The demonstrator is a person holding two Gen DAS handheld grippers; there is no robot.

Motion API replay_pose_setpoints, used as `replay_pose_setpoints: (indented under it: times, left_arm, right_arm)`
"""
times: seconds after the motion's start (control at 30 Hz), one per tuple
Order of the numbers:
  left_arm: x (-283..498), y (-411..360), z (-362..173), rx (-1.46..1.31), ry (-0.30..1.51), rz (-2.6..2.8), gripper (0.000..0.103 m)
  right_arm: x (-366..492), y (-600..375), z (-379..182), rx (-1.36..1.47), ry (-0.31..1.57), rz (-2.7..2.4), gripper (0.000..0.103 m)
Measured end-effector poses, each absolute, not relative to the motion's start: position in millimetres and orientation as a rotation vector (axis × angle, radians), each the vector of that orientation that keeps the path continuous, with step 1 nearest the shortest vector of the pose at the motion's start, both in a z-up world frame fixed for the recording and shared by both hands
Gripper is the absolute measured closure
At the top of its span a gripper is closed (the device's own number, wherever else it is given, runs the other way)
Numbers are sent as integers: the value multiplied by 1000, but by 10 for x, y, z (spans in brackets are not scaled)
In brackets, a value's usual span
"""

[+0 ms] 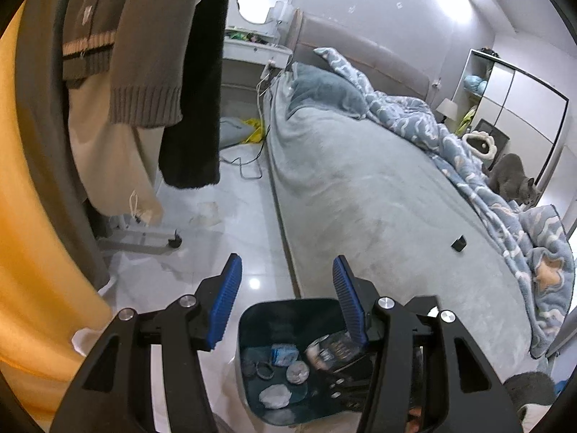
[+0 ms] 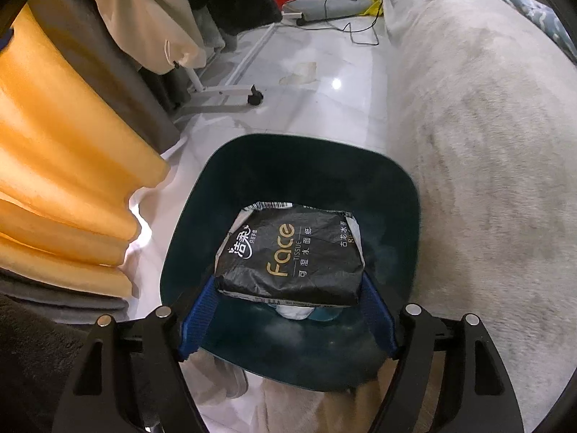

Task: Collect trash
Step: 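Lower the 'Face' packet into the wastebasket and open the right tool, then move both tools back toward the black curved plastic piece on the bed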

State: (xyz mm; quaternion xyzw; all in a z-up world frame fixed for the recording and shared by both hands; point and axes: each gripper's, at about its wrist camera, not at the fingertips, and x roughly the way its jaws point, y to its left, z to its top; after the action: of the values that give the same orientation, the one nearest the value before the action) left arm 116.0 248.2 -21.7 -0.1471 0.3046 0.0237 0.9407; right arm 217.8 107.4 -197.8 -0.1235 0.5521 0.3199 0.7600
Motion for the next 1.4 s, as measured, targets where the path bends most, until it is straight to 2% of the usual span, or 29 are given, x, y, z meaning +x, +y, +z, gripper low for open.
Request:
replay_pose_setpoints:
  times: [0.27, 0.57, 0.73, 1.4]
  left_arm:
    - [1232, 2333, 84, -263, 547, 2, 48]
    - [1324, 2095, 329, -245, 484, -59, 48]
    - [1432, 1891, 364, -229, 481, -104, 45]
    - [2063, 1233, 136, -231, 574, -173, 38]
  right_arm:
    - [2173, 1084, -1922, -250, 1182, 728, 25]
    - [2273, 844, -1394, -217, 1035, 750, 25]
    - [2402, 567, -1115, -255, 929, 740, 25]
    - [3121, -669, -622, -152, 798, 590, 25]
